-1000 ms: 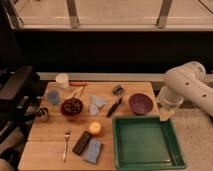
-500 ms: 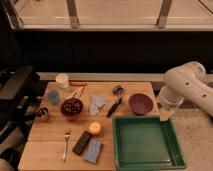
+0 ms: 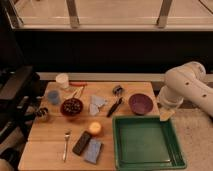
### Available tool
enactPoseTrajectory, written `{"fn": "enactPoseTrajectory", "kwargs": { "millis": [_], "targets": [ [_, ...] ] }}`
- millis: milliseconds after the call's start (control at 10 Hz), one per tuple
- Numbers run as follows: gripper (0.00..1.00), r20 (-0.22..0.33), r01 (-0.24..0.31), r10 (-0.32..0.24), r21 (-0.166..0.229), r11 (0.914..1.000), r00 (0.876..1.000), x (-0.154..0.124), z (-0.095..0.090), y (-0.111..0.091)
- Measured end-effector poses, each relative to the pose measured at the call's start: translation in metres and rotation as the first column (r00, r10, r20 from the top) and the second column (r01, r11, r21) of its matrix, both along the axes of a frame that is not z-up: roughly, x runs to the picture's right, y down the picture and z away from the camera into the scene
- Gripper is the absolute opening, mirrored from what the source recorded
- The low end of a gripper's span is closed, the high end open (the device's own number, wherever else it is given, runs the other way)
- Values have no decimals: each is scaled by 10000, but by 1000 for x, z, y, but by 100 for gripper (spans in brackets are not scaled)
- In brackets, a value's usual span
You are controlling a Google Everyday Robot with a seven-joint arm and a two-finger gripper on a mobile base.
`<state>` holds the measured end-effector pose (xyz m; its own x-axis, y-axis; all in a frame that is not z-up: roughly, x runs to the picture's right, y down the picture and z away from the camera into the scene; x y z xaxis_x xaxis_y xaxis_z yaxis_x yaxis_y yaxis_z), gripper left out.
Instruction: Place fork in tray
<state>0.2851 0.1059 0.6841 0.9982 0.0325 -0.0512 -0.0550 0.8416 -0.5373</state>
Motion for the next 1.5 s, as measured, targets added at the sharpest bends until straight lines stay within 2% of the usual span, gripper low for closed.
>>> {"fn": "enactPoseTrajectory", "kwargs": {
  "millis": [600, 700, 800, 900, 1000, 1100, 1200, 1300, 1400, 1500],
  "targets": [
    [65, 43, 77, -77, -9, 10000, 10000, -1, 0, 0],
    [65, 301, 333, -333, 27, 9994, 9990, -4, 1, -1],
    [65, 937, 983, -990, 121, 9951, 9907, -14, 0, -2],
    [65, 1604, 1653, -1675, 273, 9859, 9727, -29, 0, -4],
    [65, 2455, 2445, -2505, 551, 9681, 9365, -53, -2, -5],
    [65, 3182, 3078, -3183, 842, 9477, 8930, -76, -4, -5],
    [65, 3872, 3594, -3756, 1166, 9259, 8421, -101, -6, -6],
    [65, 4419, 3924, -4133, 1428, 9086, 7962, -122, -8, -5],
    [65, 4988, 4220, -4487, 1732, 8899, 7415, -145, -12, -4],
    [65, 5215, 4336, -4632, 1871, 8814, 7166, -154, -14, -3]
  ]
}}
